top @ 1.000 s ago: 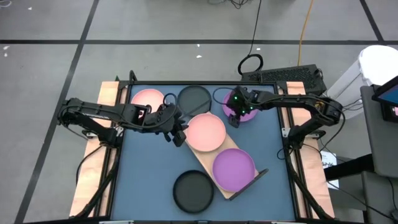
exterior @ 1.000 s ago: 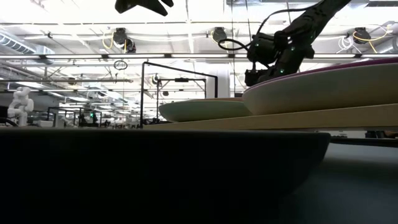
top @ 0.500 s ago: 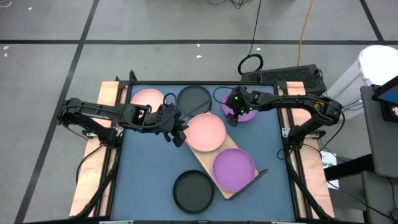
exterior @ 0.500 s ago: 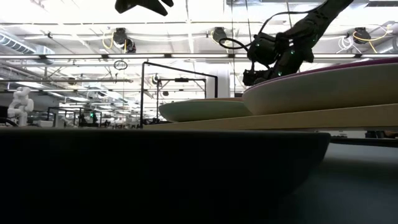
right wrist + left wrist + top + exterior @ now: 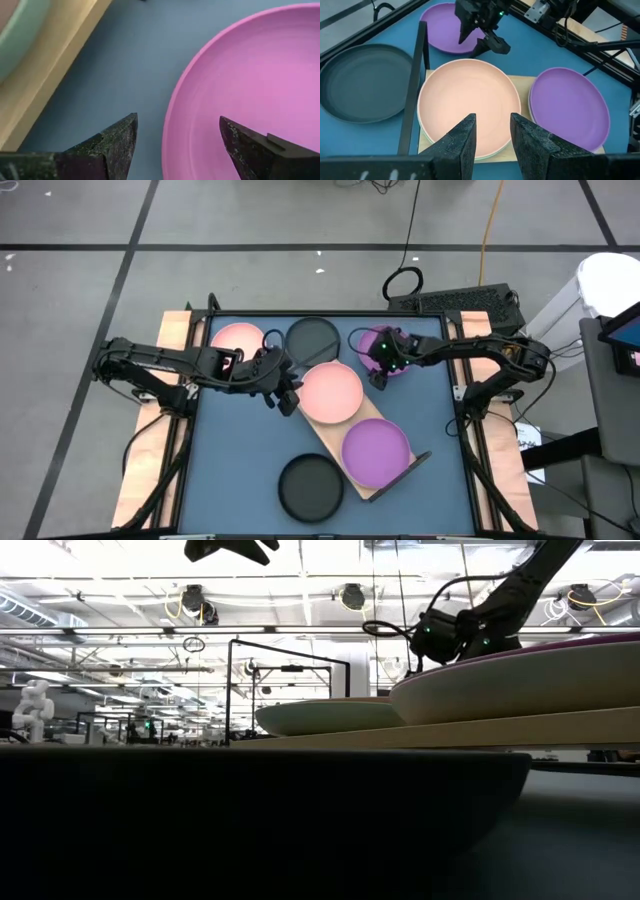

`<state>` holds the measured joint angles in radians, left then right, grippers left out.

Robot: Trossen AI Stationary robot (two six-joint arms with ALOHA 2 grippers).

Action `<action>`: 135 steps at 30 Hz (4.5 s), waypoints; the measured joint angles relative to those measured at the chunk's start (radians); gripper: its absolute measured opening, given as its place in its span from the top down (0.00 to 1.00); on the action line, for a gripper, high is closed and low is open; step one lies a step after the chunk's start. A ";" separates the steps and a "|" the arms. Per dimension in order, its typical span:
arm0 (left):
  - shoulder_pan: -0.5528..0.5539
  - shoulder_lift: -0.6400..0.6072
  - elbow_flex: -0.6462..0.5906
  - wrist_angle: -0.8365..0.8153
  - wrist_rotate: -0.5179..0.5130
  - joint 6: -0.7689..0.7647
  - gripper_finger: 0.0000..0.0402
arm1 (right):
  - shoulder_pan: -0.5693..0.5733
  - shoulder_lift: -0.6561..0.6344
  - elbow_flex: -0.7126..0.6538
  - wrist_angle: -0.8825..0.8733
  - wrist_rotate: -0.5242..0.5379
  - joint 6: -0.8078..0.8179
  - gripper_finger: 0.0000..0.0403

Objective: Place and stack plates onto a shelf
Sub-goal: Stack the purple plate on top of the light orange plate on the shelf

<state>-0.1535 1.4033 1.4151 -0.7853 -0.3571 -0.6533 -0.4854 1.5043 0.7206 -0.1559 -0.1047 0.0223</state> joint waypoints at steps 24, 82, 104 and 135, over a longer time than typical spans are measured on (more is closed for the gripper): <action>0.001 0.000 0.000 0.002 0.020 -0.021 0.69 | 0.000 0.000 -0.077 0.118 0.054 -0.093 0.35; 0.001 0.000 0.000 0.002 0.019 -0.034 0.69 | 0.005 -0.005 -0.076 0.144 -0.026 -0.141 0.37; 0.001 0.000 0.000 0.004 0.018 -0.006 0.69 | 0.052 -0.049 -0.077 0.047 0.087 -0.152 0.97; 0.000 0.000 0.000 -0.005 0.016 0.067 0.69 | 0.278 -0.574 0.089 -0.389 0.190 0.315 1.00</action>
<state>-0.1532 1.4036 1.4151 -0.7906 -0.3414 -0.5865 -0.2073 0.9303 0.8092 -0.5450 0.0856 0.3374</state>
